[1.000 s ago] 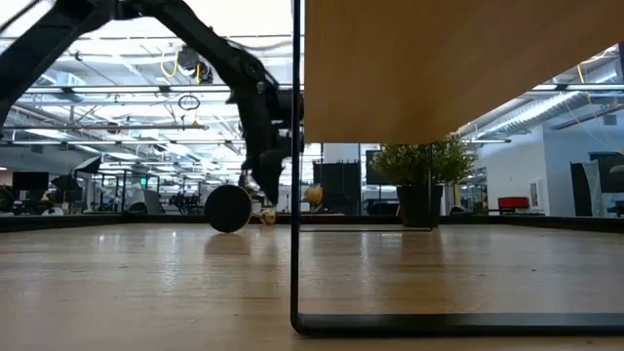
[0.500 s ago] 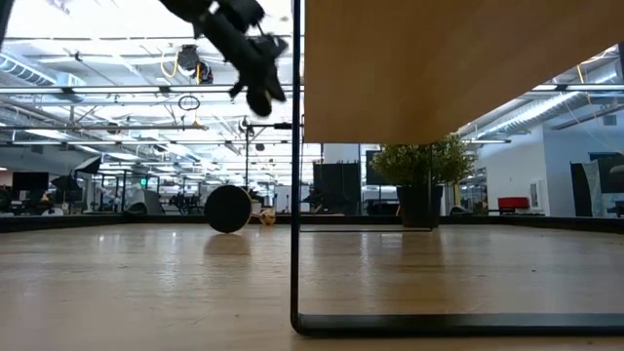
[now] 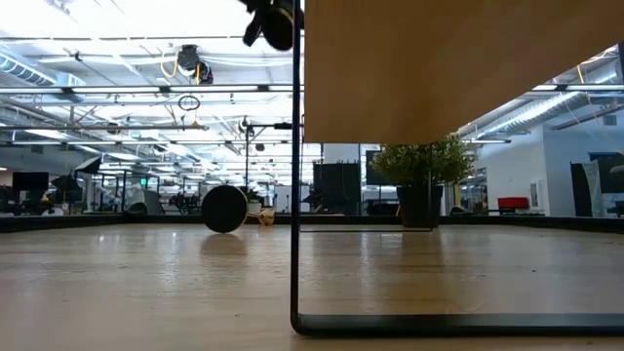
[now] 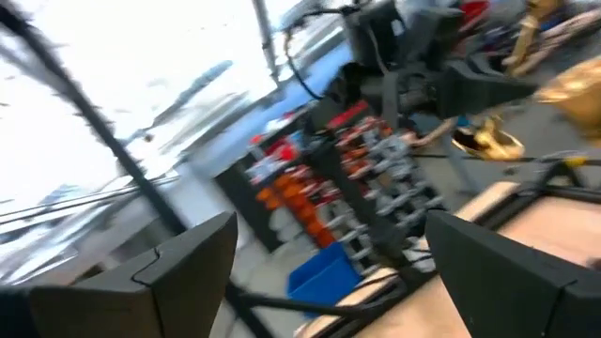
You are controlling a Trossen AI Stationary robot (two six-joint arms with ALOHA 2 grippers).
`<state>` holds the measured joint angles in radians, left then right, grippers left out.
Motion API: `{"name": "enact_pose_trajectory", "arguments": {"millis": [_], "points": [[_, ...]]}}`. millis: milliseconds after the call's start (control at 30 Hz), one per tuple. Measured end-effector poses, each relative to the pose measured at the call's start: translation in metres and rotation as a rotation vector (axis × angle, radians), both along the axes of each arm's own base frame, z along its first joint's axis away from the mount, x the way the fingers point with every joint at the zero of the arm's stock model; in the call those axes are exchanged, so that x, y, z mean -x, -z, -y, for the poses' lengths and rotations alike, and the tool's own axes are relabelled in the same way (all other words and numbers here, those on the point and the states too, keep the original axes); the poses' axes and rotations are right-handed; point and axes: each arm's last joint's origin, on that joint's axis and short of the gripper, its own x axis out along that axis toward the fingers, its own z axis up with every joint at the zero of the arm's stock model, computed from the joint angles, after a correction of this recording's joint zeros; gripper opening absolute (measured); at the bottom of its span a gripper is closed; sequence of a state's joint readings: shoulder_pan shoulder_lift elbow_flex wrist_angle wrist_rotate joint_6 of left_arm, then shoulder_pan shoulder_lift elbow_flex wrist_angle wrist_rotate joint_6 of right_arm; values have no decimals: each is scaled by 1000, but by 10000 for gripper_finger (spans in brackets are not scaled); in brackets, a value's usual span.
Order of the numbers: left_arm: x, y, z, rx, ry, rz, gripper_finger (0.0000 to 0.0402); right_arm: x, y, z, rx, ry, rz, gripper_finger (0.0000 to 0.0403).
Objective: Pick & Place candle stick holders
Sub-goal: Put the right gold candle holder on the shelf
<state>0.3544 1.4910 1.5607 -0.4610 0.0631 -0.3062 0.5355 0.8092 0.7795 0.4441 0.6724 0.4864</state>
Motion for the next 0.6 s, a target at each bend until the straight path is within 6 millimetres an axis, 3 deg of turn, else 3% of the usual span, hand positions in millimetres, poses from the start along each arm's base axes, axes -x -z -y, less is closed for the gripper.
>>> {"name": "enact_pose_trajectory", "arguments": {"millis": [367, 600], "points": [[-20, -6, 128, -11, -239, 130, 12, 33, -4, -12, 38, -248, -2, 308], [-37, 23, 197, 11, -230, 140, 12, 39, -2, -23, 60, -336, -19, 283]]}}
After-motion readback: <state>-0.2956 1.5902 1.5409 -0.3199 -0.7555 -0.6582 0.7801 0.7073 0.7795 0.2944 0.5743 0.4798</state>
